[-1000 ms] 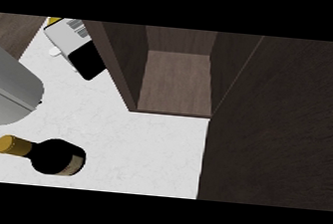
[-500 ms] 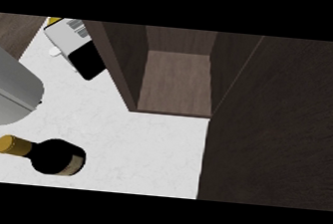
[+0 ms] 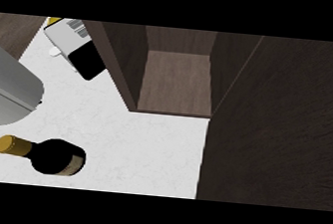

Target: Pick up the wine, place it into the cabinet and close the cabinet

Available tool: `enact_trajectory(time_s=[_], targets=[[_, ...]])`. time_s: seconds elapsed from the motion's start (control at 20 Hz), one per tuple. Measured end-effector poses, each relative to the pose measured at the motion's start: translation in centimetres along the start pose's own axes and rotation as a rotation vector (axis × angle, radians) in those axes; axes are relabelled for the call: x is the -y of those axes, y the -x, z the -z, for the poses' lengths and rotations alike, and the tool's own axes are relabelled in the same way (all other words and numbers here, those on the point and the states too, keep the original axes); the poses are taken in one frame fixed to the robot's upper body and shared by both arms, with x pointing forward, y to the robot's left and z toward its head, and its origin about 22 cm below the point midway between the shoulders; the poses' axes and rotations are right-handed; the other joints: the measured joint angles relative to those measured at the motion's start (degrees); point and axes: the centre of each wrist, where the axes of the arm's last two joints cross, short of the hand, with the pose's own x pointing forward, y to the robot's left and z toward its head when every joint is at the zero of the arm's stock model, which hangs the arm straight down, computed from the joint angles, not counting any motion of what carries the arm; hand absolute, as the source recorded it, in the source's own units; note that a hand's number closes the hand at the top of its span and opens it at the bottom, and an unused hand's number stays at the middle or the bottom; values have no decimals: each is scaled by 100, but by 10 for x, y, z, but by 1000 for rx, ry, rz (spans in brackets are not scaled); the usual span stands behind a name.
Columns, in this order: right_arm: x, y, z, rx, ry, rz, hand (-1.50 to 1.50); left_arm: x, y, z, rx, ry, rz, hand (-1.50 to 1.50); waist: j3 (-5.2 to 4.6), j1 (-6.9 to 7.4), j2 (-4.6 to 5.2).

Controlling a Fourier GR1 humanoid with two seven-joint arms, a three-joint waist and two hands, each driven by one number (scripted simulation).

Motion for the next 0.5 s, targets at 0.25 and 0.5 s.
enact_trajectory(time_s=[0.25,0.5], targets=[[0,-6,-7,-4,-4,-4,-150,-12,18,-4,-20,-15,7,-150,0,-8,0],[1,-8,-4,-1,-5,-9,-150,-30,44,-6,-45,-17,19,-150,1,-9,2]])
